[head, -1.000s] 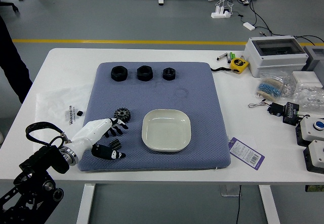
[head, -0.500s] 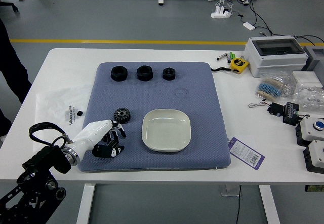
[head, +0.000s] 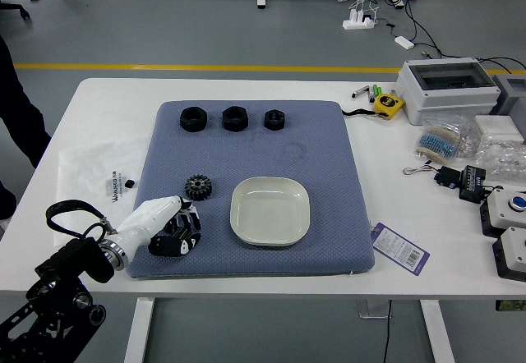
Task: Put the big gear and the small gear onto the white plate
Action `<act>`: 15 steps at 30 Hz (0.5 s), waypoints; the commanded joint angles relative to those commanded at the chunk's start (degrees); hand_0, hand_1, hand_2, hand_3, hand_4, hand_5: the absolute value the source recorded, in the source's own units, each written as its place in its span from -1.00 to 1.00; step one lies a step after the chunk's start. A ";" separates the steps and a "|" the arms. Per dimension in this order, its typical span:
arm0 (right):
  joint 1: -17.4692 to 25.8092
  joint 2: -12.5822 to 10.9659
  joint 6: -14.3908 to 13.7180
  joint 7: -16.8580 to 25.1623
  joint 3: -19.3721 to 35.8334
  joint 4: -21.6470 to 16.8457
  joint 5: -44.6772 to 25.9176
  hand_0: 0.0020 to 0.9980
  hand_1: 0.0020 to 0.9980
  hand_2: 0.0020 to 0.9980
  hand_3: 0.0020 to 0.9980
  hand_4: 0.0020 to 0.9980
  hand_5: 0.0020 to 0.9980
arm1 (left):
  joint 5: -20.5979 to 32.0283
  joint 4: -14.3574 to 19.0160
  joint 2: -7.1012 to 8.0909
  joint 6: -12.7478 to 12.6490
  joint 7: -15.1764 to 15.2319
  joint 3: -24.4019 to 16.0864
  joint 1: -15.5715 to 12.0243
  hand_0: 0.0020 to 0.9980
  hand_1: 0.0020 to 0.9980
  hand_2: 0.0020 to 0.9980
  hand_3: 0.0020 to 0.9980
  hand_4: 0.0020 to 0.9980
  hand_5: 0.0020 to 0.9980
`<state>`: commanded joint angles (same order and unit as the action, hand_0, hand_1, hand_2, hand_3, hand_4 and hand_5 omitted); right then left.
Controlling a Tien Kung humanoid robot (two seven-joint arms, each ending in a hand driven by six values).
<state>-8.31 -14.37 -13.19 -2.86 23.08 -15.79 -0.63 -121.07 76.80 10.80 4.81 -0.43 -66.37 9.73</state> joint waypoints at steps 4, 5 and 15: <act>-0.01 0.00 0.00 0.00 -0.01 0.00 -0.01 0.30 0.29 0.47 0.17 0.70 0.38 | 0.43 0.30 0.16 -0.44 0.66 0.04 -0.14 -0.49 -0.62 -0.39 -0.13 0.07 -1.00; -0.01 0.00 0.00 0.00 0.00 0.00 -0.01 0.30 0.29 0.47 0.17 0.70 0.38 | 0.50 0.37 0.18 -0.55 0.80 0.04 -0.14 -0.49 -0.62 -0.39 -0.13 0.07 -1.00; 0.26 0.01 -0.01 -0.10 0.19 -0.01 0.29 0.30 0.29 0.47 0.17 0.70 0.38 | 2.11 1.74 0.08 -3.30 3.64 0.55 0.42 -0.50 -0.63 -0.40 -0.14 0.03 -1.00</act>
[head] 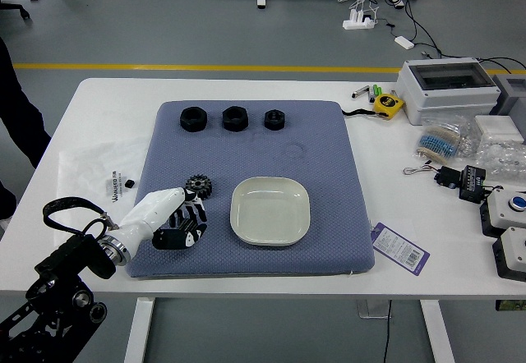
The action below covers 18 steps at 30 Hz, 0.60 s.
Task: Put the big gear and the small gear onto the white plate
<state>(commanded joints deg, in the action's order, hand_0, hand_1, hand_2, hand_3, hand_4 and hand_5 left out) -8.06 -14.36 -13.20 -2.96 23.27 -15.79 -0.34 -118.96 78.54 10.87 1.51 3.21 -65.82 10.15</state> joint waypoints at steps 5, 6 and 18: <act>0.15 -0.02 0.01 -0.05 0.14 -0.01 0.19 0.31 0.29 0.47 0.17 0.70 0.38 | 3.32 0.69 -0.92 -2.10 1.45 0.74 0.81 -0.50 -0.64 -0.42 -0.13 0.03 -1.00; 0.16 -0.02 0.01 -0.08 0.20 -0.02 0.30 0.31 0.29 0.47 0.17 0.70 0.38 | 3.99 0.43 -1.36 -2.45 1.73 1.08 1.38 -0.50 -0.64 -0.42 -0.13 0.03 -1.00; -0.26 -0.06 -0.24 -0.50 0.85 -0.17 1.69 0.30 0.29 0.47 0.17 0.70 0.38 | 9.39 -8.35 -6.94 -4.24 3.99 10.57 14.17 -0.47 -0.60 -0.40 -0.11 0.06 -1.00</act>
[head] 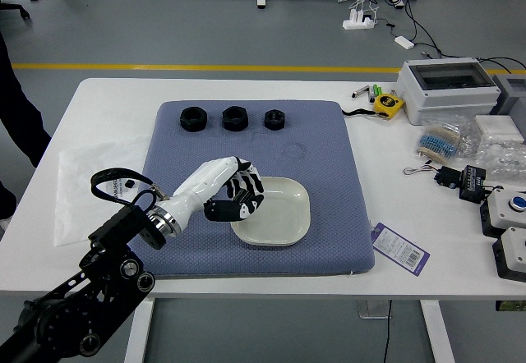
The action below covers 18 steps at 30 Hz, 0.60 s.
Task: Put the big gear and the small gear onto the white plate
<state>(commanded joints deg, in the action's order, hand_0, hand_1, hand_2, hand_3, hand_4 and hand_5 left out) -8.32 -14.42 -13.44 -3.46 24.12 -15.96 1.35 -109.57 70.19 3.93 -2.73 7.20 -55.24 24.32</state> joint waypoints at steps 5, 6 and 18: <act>-0.28 -0.09 -0.07 0.12 -0.16 -0.04 -0.29 0.30 0.29 0.47 0.17 0.70 0.38 | 1.26 -4.38 -1.66 -0.48 0.70 4.08 3.71 -0.30 -0.22 -0.06 0.13 0.59 -0.92; -0.30 -0.09 -0.07 0.13 -0.17 -0.04 -0.31 0.30 0.29 0.47 0.17 0.70 0.38 | 1.28 -4.66 -1.75 -0.47 0.68 4.32 3.92 -0.30 -0.22 -0.06 0.13 0.59 -0.92; -0.89 -0.24 0.02 0.22 -0.33 -0.03 -0.47 0.30 0.30 0.47 0.17 0.69 0.37 | -1.31 -8.91 -2.93 0.50 -0.93 4.11 6.70 0.29 0.30 0.41 0.50 1.00 -0.21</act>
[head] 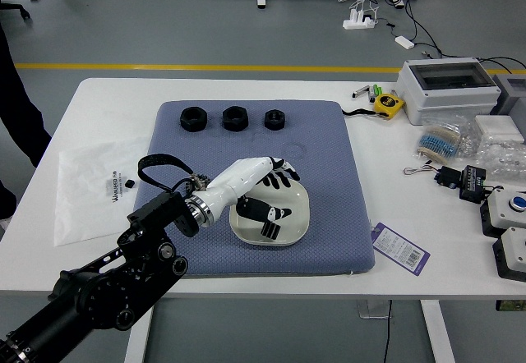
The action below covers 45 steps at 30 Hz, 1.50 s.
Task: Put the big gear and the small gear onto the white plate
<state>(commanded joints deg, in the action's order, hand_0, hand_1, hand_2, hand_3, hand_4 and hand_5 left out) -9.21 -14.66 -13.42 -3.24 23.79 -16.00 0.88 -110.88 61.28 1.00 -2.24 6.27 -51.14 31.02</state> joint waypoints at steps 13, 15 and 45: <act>0.07 -0.02 0.04 0.28 -0.33 0.08 -0.76 0.30 0.29 0.47 0.17 0.69 0.37 | -2.06 1.08 1.57 -1.17 0.18 -7.44 -1.91 0.26 0.26 0.37 0.48 1.00 -0.34; 0.12 0.00 0.03 0.33 -0.39 0.10 -0.89 0.30 0.29 0.47 0.17 0.69 0.37 | -3.09 1.16 2.25 -1.32 -0.23 -8.77 -2.27 0.26 0.26 0.37 0.48 1.00 -0.34; 0.05 0.11 -0.14 0.34 -0.44 0.10 -1.08 0.30 0.29 0.47 0.17 0.69 0.37 | -11.38 -8.30 4.42 2.08 -2.36 -9.92 -0.38 0.21 0.25 0.33 0.29 0.91 -0.81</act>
<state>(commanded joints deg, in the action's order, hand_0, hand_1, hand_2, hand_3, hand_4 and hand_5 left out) -9.16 -14.55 -13.56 -2.90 23.35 -15.90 -0.20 -122.26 52.98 5.42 -0.16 3.91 -61.05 30.64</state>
